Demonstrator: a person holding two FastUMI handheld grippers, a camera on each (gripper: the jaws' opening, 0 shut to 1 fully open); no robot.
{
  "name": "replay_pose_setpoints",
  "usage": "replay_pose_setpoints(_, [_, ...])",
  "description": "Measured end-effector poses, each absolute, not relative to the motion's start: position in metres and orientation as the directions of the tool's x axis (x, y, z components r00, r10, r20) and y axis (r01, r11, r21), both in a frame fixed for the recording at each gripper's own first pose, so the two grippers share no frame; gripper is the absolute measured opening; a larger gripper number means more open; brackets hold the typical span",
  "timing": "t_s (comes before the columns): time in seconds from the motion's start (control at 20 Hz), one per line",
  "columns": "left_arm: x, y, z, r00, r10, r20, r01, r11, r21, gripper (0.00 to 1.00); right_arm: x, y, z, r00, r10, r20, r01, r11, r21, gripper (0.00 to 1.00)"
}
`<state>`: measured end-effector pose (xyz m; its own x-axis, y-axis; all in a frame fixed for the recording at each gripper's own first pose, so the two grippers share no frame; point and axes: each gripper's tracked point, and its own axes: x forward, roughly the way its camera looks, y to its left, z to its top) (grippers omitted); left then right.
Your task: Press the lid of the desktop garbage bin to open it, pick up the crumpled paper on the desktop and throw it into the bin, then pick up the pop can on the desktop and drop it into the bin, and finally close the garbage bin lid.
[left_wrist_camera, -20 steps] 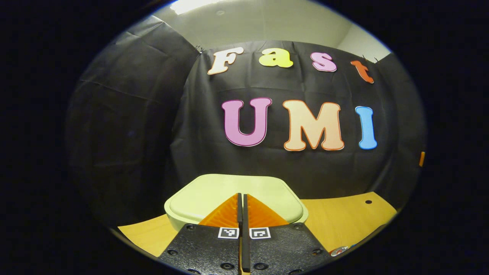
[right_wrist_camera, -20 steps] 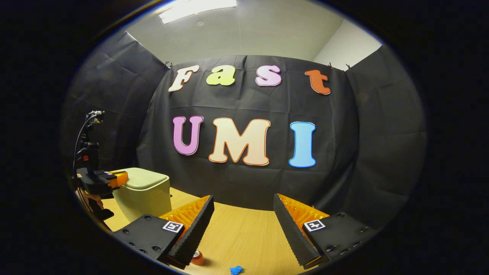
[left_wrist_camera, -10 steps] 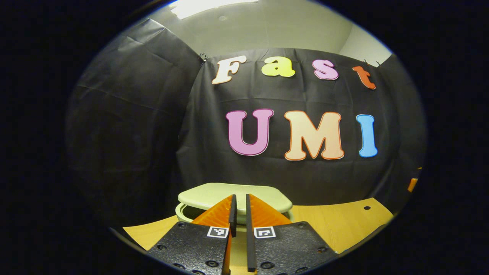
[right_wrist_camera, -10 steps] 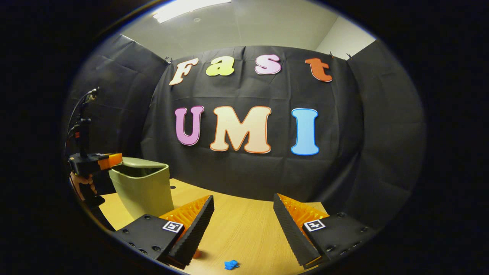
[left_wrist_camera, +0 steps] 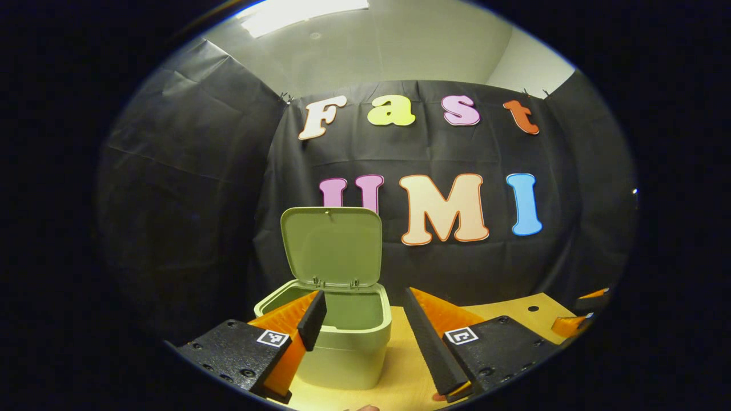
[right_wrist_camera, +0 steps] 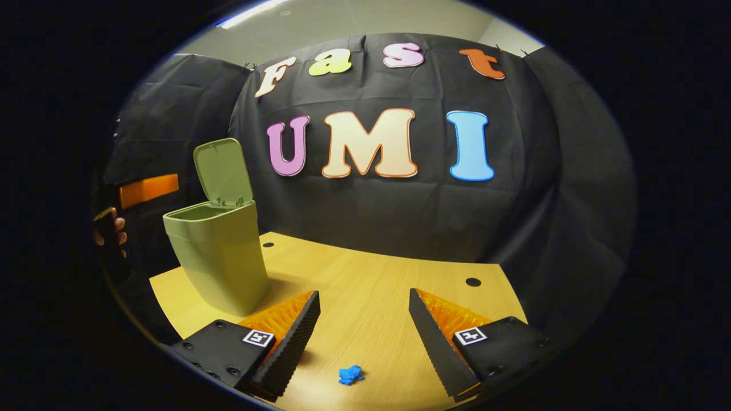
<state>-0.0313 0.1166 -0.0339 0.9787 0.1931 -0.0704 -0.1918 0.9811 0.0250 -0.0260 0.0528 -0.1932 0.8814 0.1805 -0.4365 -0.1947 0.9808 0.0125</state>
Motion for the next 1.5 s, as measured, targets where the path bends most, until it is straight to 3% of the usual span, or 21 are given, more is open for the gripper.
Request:
replay_pose_setpoints(0.5, [-0.054,0.123,-0.012,0.977,0.208,-0.054,-0.205,0.977,0.054,0.85,-0.073,0.053,-0.344,0.680,0.173,-0.712,-0.270,0.963,-0.023,0.99])
replay_pose_setpoints(0.8, [-0.064,0.139,-0.017,0.969,0.232,-0.080,-0.225,0.971,0.084,0.85,-0.094,0.051,-0.404,0.559,0.143,-0.816,-0.243,0.970,0.003,0.96])
replay_pose_setpoints(1.0, [-0.066,0.147,-0.018,0.966,0.242,-0.086,-0.234,0.968,0.091,0.85,-0.104,0.058,-0.418,0.509,0.170,-0.844,-0.246,0.968,0.047,0.62])
replay_pose_setpoints(1.05, [-0.066,0.148,-0.019,0.966,0.245,-0.088,-0.237,0.967,0.091,0.85,-0.105,0.058,-0.417,0.510,0.170,-0.843,-0.251,0.967,0.043,0.41])
replay_pose_setpoints(1.1, [-0.066,0.149,-0.019,0.965,0.245,-0.090,-0.237,0.967,0.090,0.85,-0.106,0.061,-0.417,0.505,0.183,-0.844,-0.259,0.964,0.055,0.37])
replay_pose_setpoints(1.2, [-0.066,0.150,-0.021,0.965,0.244,-0.095,-0.237,0.968,0.083,0.85,-0.106,0.062,-0.416,0.512,0.191,-0.837,-0.267,0.962,0.056,0.40])
replay_pose_setpoints(1.25, [-0.066,0.151,-0.022,0.965,0.245,-0.096,-0.237,0.968,0.082,0.86,-0.102,0.062,-0.410,0.530,0.189,-0.827,-0.261,0.964,0.053,0.26])
replay_pose_setpoints(1.5, [-0.062,0.158,-0.021,0.967,0.239,-0.091,-0.233,0.970,0.073,0.86,-0.064,0.068,-0.355,0.637,0.203,-0.744,-0.223,0.972,0.074,0.22])
